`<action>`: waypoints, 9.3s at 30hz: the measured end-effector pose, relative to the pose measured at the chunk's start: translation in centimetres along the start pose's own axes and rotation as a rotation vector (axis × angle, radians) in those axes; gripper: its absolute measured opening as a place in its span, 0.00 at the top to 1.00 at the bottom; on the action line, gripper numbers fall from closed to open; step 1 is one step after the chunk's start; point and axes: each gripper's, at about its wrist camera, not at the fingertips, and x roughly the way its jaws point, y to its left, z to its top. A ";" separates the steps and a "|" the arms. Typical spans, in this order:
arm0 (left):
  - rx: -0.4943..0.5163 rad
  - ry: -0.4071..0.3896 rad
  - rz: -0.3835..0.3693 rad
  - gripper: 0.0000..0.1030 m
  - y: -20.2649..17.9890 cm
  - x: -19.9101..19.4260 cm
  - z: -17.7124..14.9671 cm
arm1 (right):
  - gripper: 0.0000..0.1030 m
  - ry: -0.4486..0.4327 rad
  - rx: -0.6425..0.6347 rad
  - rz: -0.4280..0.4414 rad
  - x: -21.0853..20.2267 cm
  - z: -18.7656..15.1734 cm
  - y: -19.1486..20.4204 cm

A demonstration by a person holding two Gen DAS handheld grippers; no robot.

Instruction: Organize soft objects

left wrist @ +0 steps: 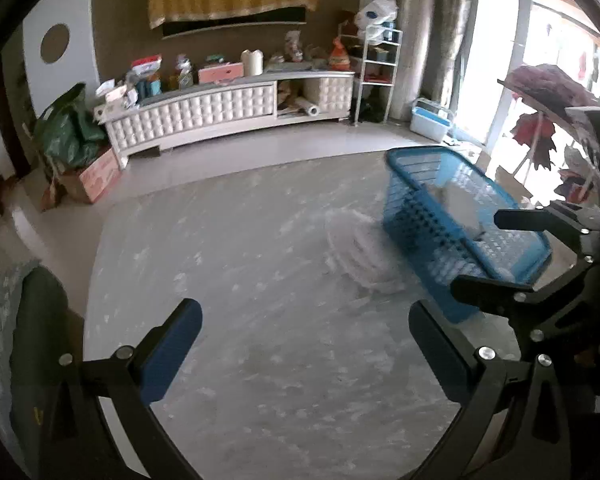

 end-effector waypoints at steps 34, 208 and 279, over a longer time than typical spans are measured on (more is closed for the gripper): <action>-0.108 0.209 0.017 0.00 10.1 12.9 -2.3 | 0.08 0.255 -0.045 -0.110 14.9 2.0 4.1; -0.080 -0.294 -0.003 0.00 -10.1 -10.6 2.0 | 0.00 -0.338 0.150 -0.013 -13.4 -6.1 -4.3; -0.006 -0.368 0.033 0.00 -15.1 -15.9 -3.1 | 0.00 -0.382 0.112 -0.042 -15.5 -10.6 -2.1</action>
